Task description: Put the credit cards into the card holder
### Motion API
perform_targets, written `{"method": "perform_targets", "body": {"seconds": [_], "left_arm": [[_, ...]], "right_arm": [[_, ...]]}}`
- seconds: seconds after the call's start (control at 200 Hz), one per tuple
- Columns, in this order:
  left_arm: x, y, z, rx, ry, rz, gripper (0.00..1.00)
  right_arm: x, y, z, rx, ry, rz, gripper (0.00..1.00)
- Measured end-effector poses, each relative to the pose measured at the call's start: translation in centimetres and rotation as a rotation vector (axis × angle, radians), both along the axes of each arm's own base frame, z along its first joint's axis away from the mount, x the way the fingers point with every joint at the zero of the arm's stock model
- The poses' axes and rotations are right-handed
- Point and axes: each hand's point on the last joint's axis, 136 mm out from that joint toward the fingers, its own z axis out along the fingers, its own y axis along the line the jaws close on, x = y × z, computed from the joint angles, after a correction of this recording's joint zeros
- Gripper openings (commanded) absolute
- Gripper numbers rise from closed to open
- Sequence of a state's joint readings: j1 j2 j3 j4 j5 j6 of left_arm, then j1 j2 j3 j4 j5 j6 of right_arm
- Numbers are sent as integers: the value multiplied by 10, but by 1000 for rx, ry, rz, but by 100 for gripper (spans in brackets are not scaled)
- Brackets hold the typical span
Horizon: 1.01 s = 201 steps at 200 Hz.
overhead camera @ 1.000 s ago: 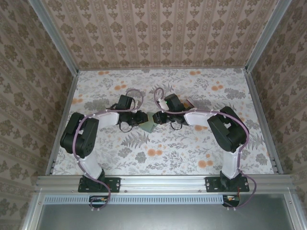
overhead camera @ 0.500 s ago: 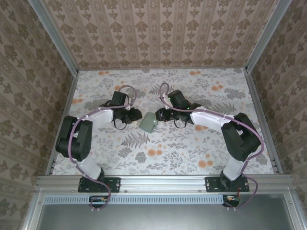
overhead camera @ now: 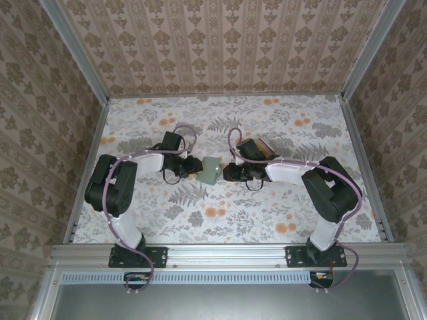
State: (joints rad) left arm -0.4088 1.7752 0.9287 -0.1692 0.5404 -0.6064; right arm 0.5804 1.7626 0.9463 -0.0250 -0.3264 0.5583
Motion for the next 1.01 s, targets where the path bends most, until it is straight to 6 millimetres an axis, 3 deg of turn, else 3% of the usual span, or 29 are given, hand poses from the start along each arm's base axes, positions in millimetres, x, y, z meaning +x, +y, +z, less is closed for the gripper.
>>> {"method": "perform_targets", "body": {"seconds": [0.225,0.485,0.745,0.865,1.005], "left_arm": [[-24,-32,0,-27,17,-43,31],[-40,-55,-2,-52,31,-8,31],[-55,-61,7,-65,8,56,32],[-56,-66,10,-71,-4,53,32],[-46,-51,11,-43,-12,94,32]], "right_arm": [[-1,-2,-2,-13,6,0,27],[-3,-25,0,-97,21,-26,29],[6,-42,25,-179,-29,-41,35],[8,-41,36,-200,-31,-20,37],[19,-31,50,-239,-53,22,37]]}}
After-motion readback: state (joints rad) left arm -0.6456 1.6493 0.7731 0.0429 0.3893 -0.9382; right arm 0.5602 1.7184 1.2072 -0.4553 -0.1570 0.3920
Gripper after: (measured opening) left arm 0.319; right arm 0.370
